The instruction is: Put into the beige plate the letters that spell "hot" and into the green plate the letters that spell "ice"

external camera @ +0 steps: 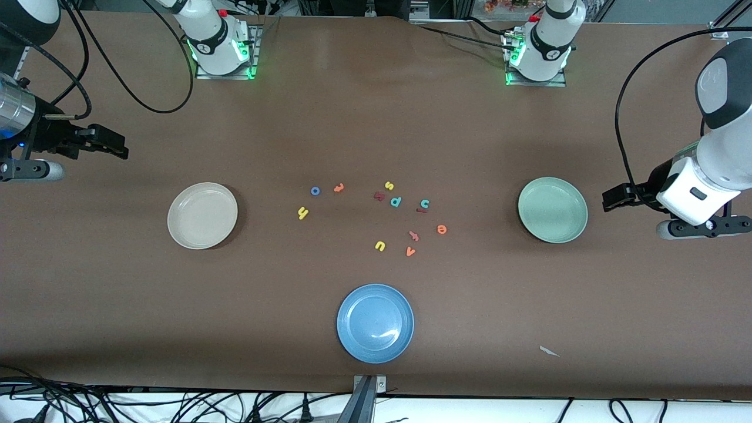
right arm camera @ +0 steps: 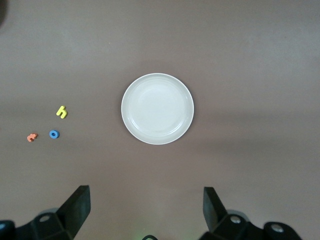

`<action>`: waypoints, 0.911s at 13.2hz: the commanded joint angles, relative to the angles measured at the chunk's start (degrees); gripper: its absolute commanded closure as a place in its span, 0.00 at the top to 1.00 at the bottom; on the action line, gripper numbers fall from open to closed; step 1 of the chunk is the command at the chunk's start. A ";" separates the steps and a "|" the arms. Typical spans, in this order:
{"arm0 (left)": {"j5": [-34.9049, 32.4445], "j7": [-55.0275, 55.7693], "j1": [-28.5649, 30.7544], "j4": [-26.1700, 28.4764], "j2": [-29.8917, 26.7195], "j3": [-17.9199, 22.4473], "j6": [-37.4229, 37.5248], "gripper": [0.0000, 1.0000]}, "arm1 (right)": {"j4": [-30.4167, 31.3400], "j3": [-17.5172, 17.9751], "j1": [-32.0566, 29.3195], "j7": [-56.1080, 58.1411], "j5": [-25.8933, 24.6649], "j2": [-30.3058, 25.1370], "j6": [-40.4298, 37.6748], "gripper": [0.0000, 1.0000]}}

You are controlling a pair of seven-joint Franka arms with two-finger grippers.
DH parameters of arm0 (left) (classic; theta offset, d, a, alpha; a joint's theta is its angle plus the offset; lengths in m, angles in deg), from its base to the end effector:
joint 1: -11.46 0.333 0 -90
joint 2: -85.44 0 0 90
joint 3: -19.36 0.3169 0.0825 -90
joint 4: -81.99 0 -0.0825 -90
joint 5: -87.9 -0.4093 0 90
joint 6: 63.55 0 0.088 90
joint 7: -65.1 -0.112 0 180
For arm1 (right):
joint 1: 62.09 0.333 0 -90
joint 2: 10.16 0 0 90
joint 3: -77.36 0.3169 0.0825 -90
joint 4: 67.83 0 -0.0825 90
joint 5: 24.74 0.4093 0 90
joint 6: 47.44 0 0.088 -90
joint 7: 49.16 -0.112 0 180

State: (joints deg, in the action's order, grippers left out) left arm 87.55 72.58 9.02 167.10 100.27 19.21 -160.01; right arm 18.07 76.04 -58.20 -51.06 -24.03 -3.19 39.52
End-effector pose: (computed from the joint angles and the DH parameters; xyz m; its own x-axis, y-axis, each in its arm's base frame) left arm 0.6587 -0.0290 0.5117 0.9946 0.0847 -0.0595 0.0840 -0.9964 -0.0132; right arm 0.6085 0.0296 0.5790 0.9946 0.0120 -0.1032 0.0114 -0.9999 -0.0062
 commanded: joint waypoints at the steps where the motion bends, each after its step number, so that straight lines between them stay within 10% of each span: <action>1: 0.79 -1.51 0.16 1.55 -1.38 -0.02 0.31 1.00 | -0.66 0.17 -0.02 0.84 0.78 -0.20 0.93 1.00; 12: 0.79 0.40 -2.73 7.08 -0.94 -0.37 -0.48 1.00 | 4.88 -1.24 1.03 4.53 0.43 -3.10 3.14 1.00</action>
State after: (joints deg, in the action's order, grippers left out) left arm 87.55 70.42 8.21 171.65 100.29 19.01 -159.61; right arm 20.03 75.10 -58.15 -47.65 -24.03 -4.29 41.25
